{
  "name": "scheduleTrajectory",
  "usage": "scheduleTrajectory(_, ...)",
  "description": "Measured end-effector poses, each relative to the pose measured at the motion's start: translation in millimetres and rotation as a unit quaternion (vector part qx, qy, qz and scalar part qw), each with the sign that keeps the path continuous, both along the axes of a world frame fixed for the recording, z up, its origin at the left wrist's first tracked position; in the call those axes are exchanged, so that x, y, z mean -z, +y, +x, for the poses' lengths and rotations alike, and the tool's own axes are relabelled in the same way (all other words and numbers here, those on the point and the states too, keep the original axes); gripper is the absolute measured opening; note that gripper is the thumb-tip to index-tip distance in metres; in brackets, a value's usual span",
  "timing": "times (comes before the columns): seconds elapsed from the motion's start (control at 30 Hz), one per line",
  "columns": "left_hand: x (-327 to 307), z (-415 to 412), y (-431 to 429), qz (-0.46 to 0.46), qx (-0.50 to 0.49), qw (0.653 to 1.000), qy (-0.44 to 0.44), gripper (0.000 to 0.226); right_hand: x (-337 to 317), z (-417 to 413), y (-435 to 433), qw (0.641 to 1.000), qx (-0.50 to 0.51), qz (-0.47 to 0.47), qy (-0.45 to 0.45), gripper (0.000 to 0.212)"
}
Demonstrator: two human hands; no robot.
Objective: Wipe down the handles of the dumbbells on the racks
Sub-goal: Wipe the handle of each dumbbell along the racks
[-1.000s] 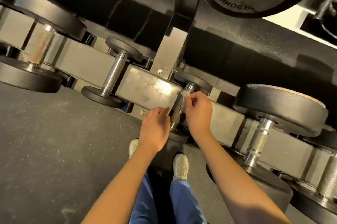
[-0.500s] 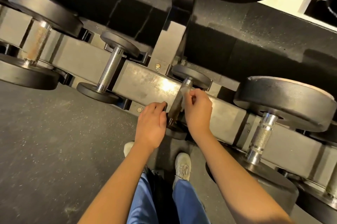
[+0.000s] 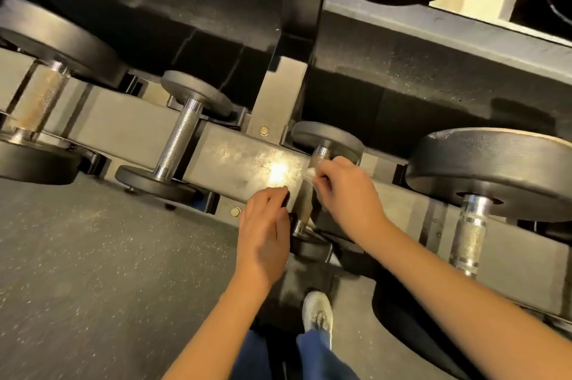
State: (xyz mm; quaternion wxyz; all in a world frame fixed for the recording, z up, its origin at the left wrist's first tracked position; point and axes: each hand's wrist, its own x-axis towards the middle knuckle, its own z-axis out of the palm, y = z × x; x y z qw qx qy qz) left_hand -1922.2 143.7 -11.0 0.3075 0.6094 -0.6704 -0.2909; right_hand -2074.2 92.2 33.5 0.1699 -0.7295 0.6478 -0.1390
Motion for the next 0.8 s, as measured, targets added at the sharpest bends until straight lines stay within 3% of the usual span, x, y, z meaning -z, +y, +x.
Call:
scheduleTrajectory(0.17,-4.9,-6.2,-1.1,0.042,-0.011,0.999,0.019,0.052,-8.2,-11.4,-6.1,0.995,-0.082,0.016,0.048,0.016)
scheduleTrajectory(0.37,1.0,-1.8,-1.8,0.021,-0.004,1.000,0.009,0.058,-0.8,-9.8,-1.7,0.991,-0.118,-0.048,0.036,0.004)
scheduleTrajectory(0.53,11.7,-0.6,-7.1,0.037,-0.008,0.999,-0.018,0.044,2.9,-5.5,-1.4,0.997,-0.070,-0.012,-0.022,0.005)
scheduleTrajectory(0.6,3.8,-1.2,-4.1,0.081,-0.048,0.995,0.020,0.044,1.0,0.3,3.0,0.998,-0.056,0.008,-0.040,0.005)
scheduleTrajectory(0.8,-2.0,4.6,0.7,0.143,-0.116,0.980,0.073,0.047,-5.6,-9.4,5.2,1.000,-0.004,-0.002,0.012,0.014)
